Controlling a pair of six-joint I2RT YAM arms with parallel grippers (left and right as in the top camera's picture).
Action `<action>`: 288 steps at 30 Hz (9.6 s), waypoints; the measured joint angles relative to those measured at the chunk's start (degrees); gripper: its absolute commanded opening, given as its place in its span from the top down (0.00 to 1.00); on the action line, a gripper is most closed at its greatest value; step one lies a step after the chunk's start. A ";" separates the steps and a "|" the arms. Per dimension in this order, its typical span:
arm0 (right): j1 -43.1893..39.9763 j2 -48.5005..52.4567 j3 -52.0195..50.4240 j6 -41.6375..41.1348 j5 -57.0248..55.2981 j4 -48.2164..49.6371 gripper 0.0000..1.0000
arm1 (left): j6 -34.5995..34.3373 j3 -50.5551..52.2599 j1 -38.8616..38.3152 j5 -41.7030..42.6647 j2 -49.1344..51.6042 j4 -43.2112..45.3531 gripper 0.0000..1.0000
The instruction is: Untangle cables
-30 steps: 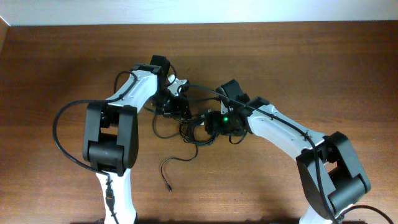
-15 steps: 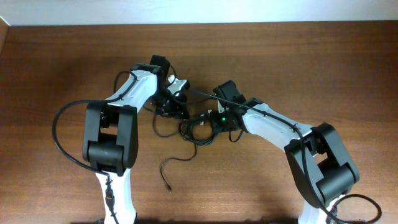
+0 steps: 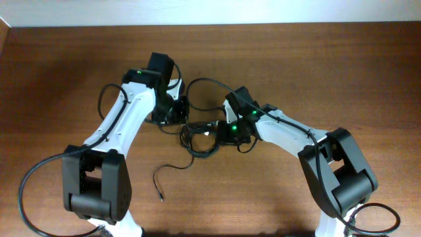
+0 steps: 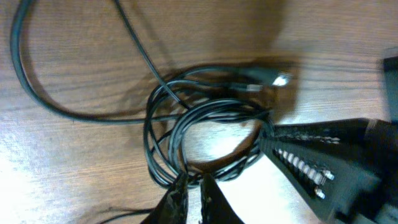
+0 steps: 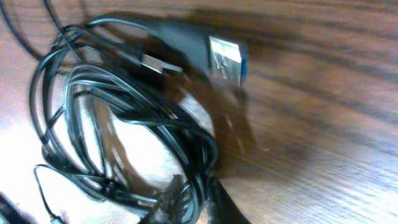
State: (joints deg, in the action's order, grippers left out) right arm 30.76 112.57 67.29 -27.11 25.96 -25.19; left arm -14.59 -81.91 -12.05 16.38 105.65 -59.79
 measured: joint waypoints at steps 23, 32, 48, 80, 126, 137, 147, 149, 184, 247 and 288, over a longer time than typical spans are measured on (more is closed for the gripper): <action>-7.37 -0.02 -0.15 6.73 7.17 -1.79 0.39 | -6.40 19.12 -3.56 -7.85 0.00 19.06 0.83; -6.47 -0.11 -1.11 6.99 8.48 -1.57 0.39 | -2.56 20.28 -3.28 -4.00 -0.11 20.20 0.80; -7.80 -0.13 -2.16 2.84 23.69 5.29 0.61 | 6.69 18.78 -1.42 3.19 0.00 16.33 0.64; -5.68 6.34 -3.32 -11.72 17.81 24.68 0.77 | 7.76 23.85 -1.25 8.28 0.00 26.91 1.00; -3.13 4.72 -3.98 -23.30 10.05 27.04 0.69 | 7.48 24.46 -1.31 12.11 0.00 26.95 1.00; -2.97 5.14 -4.96 -16.31 19.34 35.95 0.96 | 6.12 24.46 -1.31 9.44 0.00 27.45 1.00; -8.50 -2.71 -5.05 -12.15 47.25 43.76 0.96 | 5.51 24.85 4.74 6.62 -13.09 30.42 1.00; -8.61 -2.71 -5.05 -13.70 51.21 43.76 0.96 | 5.53 24.87 4.68 5.01 -13.22 30.45 1.00; -17.16 -2.69 -7.93 -31.43 59.23 53.09 0.75 | -3.48 24.87 3.23 -9.49 -13.25 29.22 1.00; -1.05 -2.89 -12.44 -3.76 -4.66 23.96 0.83 | -16.55 31.80 0.15 7.32 -13.25 35.71 1.00; 1.66 -2.03 -10.64 8.04 -8.59 24.35 0.82 | -16.31 31.80 0.15 5.03 -13.25 36.61 1.00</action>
State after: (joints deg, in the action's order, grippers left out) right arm 32.42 110.54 56.64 -19.07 17.37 -0.84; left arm -30.89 -50.11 -11.90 21.41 92.40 -23.18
